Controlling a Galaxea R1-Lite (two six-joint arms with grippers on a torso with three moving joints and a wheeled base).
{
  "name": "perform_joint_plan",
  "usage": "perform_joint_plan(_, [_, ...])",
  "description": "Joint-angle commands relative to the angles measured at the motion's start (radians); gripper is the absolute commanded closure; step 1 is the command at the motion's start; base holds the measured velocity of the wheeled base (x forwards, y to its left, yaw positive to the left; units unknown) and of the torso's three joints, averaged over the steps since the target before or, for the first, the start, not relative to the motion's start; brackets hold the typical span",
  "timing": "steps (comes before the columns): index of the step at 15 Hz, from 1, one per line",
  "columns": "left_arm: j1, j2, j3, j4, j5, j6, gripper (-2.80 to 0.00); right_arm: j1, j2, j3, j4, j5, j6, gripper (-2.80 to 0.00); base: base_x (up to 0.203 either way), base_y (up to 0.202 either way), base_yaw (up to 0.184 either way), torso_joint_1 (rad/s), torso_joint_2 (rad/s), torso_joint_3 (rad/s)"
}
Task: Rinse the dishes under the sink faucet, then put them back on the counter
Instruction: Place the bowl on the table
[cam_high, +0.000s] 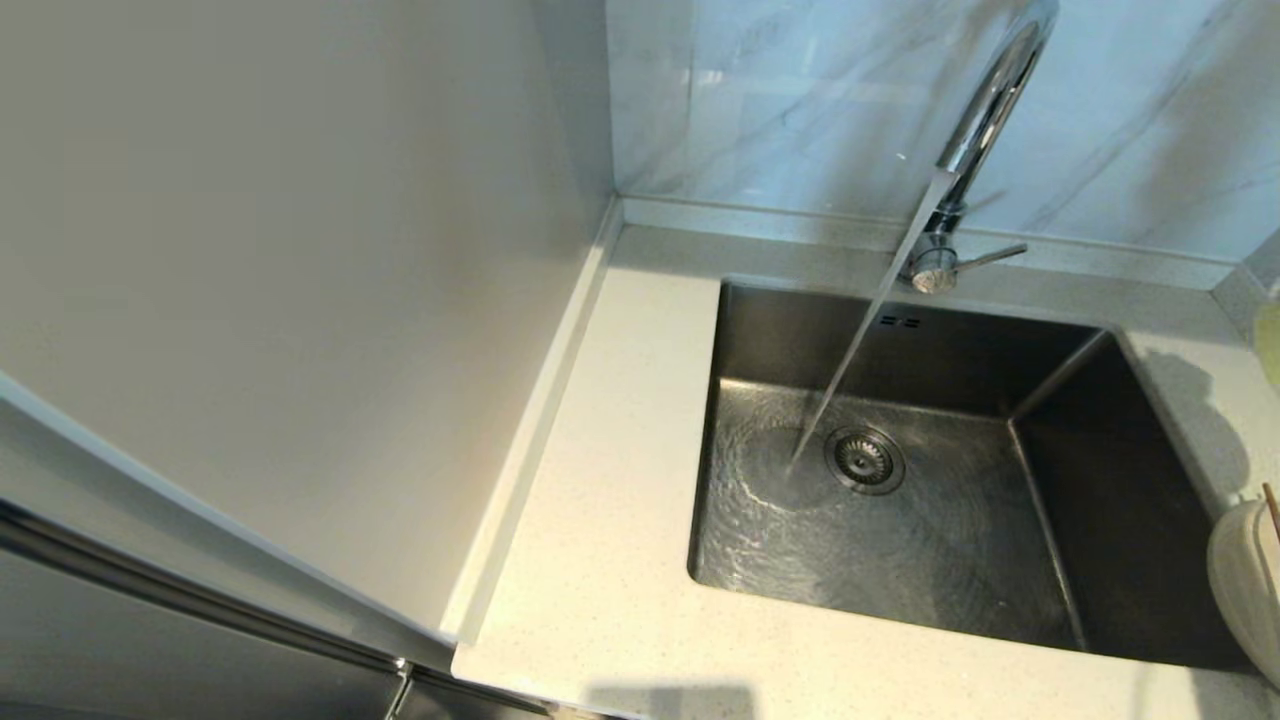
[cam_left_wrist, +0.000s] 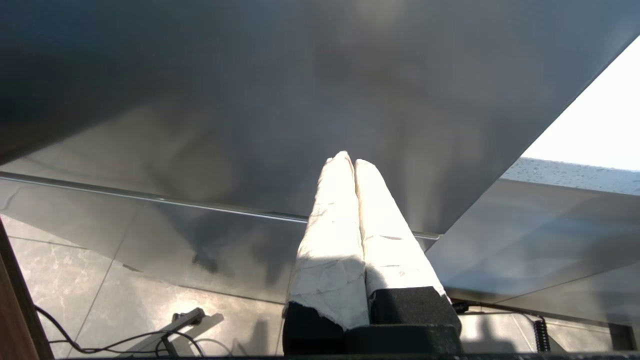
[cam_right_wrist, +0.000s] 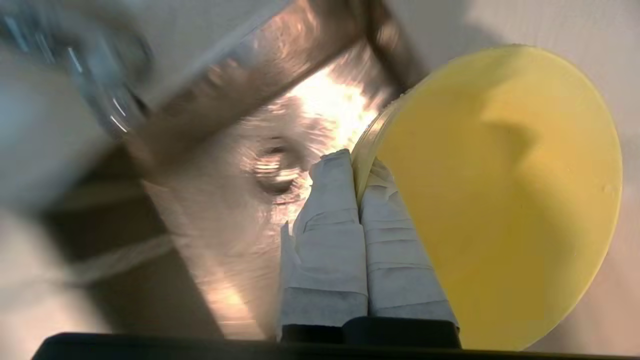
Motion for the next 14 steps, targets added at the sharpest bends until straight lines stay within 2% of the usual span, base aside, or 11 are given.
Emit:
perform_joint_plan(1, [0.0,0.0,0.0,0.0,0.0,0.0,0.0,0.024,0.053,-0.038,-0.037,-0.012,-0.459,0.0,0.0,0.0,0.0,0.0,0.0,0.0])
perform_joint_plan(2, [0.0,0.0,0.0,0.0,0.0,0.0,0.0,0.03,0.077,-0.056,-0.081,-0.011,-0.551,0.0,0.0,0.0,0.0,0.0,0.0,0.0])
perform_joint_plan(6, [0.0,0.0,0.0,0.0,0.0,0.0,0.0,0.033,0.144,-0.03,-0.221,0.076,-0.873,0.0,0.0,0.0,0.0,0.0,0.0,0.0])
perform_joint_plan(7, [0.0,0.0,0.0,0.0,0.0,0.0,0.0,0.022,0.181,-0.033,-0.27,0.077,-0.924,0.0,0.0,0.0,0.0,0.0,0.0,0.0])
perform_joint_plan(10, [0.0,0.0,0.0,0.0,0.0,0.0,0.0,-0.045,0.284,-0.066,-0.317,0.072,-1.01,0.0,0.0,0.0,0.0,0.0,0.0,0.0])
perform_joint_plan(14, [0.0,0.0,0.0,0.0,0.0,0.0,0.0,-0.132,0.383,-0.077,-0.325,0.031,-1.017,0.0,0.0,0.0,0.0,0.0,0.0,0.0])
